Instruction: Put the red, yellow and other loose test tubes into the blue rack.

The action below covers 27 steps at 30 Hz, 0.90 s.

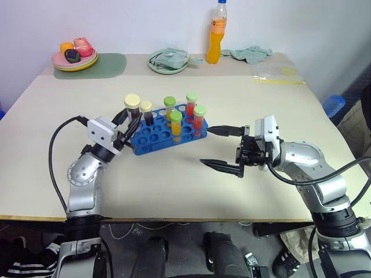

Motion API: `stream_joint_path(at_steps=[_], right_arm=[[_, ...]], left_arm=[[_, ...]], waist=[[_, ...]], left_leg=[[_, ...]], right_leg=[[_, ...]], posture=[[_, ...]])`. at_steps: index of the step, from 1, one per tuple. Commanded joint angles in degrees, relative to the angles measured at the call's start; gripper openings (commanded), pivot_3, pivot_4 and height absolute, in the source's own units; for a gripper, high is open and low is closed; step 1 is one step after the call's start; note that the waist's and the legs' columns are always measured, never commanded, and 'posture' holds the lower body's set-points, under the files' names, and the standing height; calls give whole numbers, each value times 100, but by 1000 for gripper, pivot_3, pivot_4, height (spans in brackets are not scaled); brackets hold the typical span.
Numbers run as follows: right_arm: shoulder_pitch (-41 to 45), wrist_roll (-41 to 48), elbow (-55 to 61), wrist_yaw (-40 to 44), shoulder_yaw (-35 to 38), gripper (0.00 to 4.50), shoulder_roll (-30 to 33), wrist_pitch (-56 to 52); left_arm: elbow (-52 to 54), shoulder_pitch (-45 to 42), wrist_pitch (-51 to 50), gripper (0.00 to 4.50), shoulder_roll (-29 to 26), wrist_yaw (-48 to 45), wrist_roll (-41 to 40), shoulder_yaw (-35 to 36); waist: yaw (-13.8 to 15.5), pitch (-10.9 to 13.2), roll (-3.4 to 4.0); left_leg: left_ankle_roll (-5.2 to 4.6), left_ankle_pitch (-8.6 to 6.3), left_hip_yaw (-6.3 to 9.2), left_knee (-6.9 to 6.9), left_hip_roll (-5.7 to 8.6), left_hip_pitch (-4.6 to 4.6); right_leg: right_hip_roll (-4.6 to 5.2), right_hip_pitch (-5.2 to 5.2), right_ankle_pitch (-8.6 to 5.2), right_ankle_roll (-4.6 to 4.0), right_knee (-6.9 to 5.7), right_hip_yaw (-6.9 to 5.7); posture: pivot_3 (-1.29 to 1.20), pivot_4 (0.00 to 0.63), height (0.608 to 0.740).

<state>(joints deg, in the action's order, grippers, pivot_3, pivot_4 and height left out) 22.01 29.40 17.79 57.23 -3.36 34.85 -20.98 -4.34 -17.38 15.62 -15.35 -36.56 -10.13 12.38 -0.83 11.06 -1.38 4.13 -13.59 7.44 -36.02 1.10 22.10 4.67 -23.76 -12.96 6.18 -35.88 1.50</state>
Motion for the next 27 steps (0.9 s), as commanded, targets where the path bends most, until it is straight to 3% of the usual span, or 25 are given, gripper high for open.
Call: stream_joint_path(at_steps=[1,16,27], right_arm=[[67,45,252,-106,202,4500,68,-17],[-124,84,405,-156,270,4500,229,-41],[-191,87,546,-252,335,4500,278,-90]], left_arm=[[2,84,290,796,121,97,-96,-195],[-877,-120,853,796,179,175,-61,-666],[-875,-35,707,796,286,154,-291,-785]], waist=[[6,0,0],[13,0,0],[12,0,0]], left_leg=[[0,0,0,-1,0,0],[0,0,0,0,0,0],[-1,0,1,2,0,1]], right_leg=[[0,1,0,0,1,0],[0,2,-4,-6,2,0],[0,3,-2,-2,8,0]], posture=[[0,150,740],[0,150,740],[0,150,740]])
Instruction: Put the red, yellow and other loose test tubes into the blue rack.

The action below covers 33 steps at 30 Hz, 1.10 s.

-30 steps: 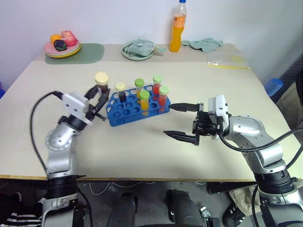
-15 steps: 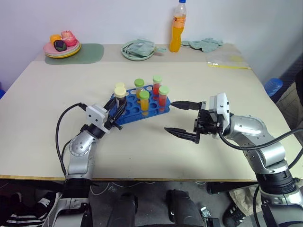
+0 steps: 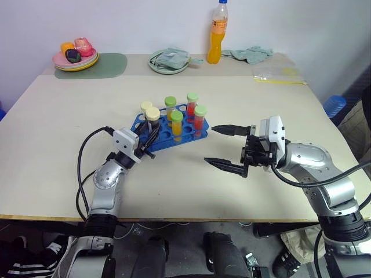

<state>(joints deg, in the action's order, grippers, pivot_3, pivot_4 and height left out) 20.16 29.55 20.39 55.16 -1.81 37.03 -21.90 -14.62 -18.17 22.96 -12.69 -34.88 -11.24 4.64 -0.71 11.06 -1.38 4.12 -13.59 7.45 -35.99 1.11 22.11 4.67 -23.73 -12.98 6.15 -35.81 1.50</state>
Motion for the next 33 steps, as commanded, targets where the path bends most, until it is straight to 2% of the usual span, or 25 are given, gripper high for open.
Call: stream_joint_path(at_steps=[1,10,13,16,17,18,21,27,28,31,33], right_arm=[[-4,62,282,-51,182,4500,65,5],[26,52,268,-87,173,4500,45,19],[58,21,199,-93,143,4500,13,56],[55,18,141,-59,120,4500,6,69],[46,8,117,-45,116,4500,2,90],[32,-12,83,-20,116,4500,10,124],[-2,-34,-21,38,146,4500,34,191],[-155,-69,-232,261,301,4500,215,371],[-179,-56,-291,309,346,4500,247,416],[-447,-55,-338,450,503,4500,410,528],[-527,-55,-427,568,573,4500,492,608]], left_arm=[[156,54,-58,796,17,-23,-217,-6],[370,149,-785,796,6,-289,-1112,235],[482,153,-996,2230,-76,-326,-1359,382],[651,198,-896,3777,-260,-306,-1135,377],[735,246,-843,4218,-373,-307,-1021,386],[872,323,-897,4367,-485,-371,-1070,425],[1328,595,-1233,4367,-859,-574,-1317,541],[2325,1425,-2413,4367,-2280,-1659,-2445,1198],[2401,1472,-2515,4367,-2377,-1706,-2518,1239],[2221,1869,-3286,4367,-3462,-2937,-3317,2076],[2134,1958,-3540,4367,-3767,-3171,-3430,2218]], waist=[[0,0,0],[-10,0,0],[-17,0,0],[-10,0,0],[-8,0,0],[-9,0,0],[-23,1,2],[-27,8,12],[-9,9,15],[-16,10,14],[-15,16,25]], left_leg=[[0,0,0,0,0,0],[0,0,0,1,0,0],[-1,0,0,3,0,0],[-1,0,2,3,0,0],[-1,0,2,3,0,1],[0,0,2,3,0,1],[0,-1,1,8,-1,1],[-2,-2,1,23,-4,2],[-2,-2,1,23,-4,3],[-1,-3,1,22,-4,10],[-3,-4,0,33,-4,13]], right_leg=[[0,0,0,0,0,0],[0,0,-5,-9,2,0],[0,0,-6,-9,3,0],[-1,0,-6,-10,3,0],[0,0,-6,-10,6,0],[0,0,-6,-10,8,0],[0,0,-6,-11,13,0],[0,-2,-9,-14,28,-1],[0,-2,-9,-15,30,-1],[0,0,-11,-12,43,-2],[1,-7,-11,-14,50,-3]], posture=[[0,150,740],[0,150,740],[0,150,740],[0,150,740],[0,150,740],[0,150,740],[0,150,740],[0,150,740],[0,150,740],[0,150,740],[0,150,740]])
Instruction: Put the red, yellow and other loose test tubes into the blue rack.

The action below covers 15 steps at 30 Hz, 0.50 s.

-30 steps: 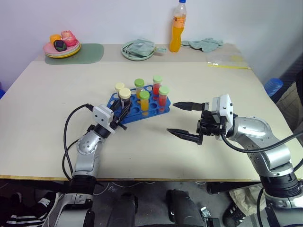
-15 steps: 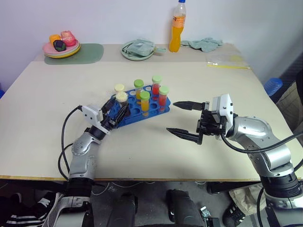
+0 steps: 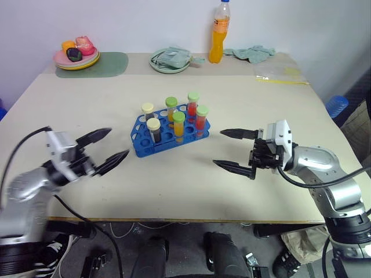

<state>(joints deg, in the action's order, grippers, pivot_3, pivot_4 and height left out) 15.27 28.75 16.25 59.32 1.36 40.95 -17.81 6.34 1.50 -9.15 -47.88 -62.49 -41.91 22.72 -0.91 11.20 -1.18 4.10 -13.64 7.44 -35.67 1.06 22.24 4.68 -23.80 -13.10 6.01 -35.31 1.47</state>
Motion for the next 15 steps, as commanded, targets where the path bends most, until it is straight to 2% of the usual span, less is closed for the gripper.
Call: stream_joint_path(at_steps=[1,3,5,11,15], right_arm=[[-56,40,-66,197,291,4500,146,204],[-23,-21,-200,191,303,4500,217,138],[32,-105,-379,198,337,4500,220,223],[194,-137,-601,288,425,4500,304,280],[190,-221,-625,188,501,4500,356,314]], left_arm=[[6,23,-338,4367,-315,-519,-341,445],[-357,88,-312,4367,-626,-1027,-203,580],[-435,42,-136,4367,-669,-1167,-34,574],[95,-150,-517,4367,-336,-765,-156,331],[-49,-155,-384,4367,-194,-921,49,202]], waist=[[9,3,10],[4,2,15],[-5,2,15],[-3,2,15],[-2,2,14]], left_leg=[[0,0,-1,0,0,2],[0,0,-2,-1,0,2],[0,0,-2,2,-1,3],[0,0,-3,6,-2,12],[0,0,-4,8,-1,12]], right_leg=[[1,0,0,0,2,0],[2,1,-3,6,6,0],[1,-4,-3,4,7,0],[1,-16,0,1,6,0],[1,-16,3,-4,6,0]], posture=[[0,150,740],[0,150,740],[0,150,740],[0,150,740],[0,150,740]])
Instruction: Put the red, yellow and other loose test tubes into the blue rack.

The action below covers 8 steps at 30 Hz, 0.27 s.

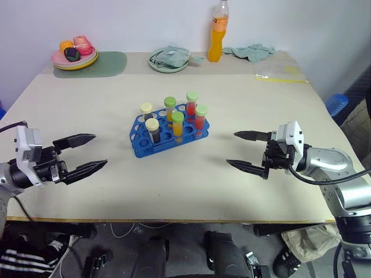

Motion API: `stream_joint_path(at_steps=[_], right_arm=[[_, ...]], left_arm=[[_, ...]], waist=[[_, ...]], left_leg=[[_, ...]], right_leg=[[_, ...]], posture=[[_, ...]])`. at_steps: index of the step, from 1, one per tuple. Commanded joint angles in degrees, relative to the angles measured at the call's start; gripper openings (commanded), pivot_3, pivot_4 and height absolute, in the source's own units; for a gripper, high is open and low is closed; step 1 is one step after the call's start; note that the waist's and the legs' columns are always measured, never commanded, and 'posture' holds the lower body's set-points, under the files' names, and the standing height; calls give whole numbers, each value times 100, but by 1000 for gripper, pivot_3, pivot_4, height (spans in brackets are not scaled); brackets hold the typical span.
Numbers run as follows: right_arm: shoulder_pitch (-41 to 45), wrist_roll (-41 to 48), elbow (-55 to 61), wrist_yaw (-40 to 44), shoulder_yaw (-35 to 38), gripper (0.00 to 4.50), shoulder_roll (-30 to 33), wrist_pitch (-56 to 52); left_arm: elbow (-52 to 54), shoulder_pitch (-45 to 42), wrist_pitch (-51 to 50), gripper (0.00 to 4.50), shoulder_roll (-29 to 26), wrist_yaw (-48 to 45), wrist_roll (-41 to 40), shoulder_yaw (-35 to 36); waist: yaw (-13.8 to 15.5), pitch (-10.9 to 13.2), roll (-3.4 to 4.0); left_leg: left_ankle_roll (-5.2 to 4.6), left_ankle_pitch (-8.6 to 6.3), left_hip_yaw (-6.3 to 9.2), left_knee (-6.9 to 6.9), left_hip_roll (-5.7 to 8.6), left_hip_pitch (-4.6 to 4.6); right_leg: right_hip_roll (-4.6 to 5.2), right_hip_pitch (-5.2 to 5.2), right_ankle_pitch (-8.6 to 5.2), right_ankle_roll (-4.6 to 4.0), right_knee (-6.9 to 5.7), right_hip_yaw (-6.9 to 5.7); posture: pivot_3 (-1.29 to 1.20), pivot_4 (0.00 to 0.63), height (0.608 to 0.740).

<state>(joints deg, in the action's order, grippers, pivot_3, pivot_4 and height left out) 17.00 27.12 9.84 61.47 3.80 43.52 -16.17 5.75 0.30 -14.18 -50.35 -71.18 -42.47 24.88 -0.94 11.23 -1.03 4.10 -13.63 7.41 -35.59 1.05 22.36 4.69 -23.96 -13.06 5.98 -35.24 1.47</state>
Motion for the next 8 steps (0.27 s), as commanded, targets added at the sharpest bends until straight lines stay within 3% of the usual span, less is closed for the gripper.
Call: stream_joint_path(at_steps=[1,8], right_arm=[[-8,-84,-62,-3,286,4500,123,212],[121,-122,-134,-13,358,4500,214,163]], left_arm=[[33,-59,114,4367,98,-13,150,-72],[138,-231,156,4367,438,208,308,-247]], waist=[[2,0,-1],[6,-1,-1]], left_leg=[[0,0,0,2,0,0],[-1,0,-1,1,0,-1]], right_leg=[[-1,-1,0,0,0,0],[-2,-1,1,0,-1,0]], posture=[[0,150,740],[0,150,740]])
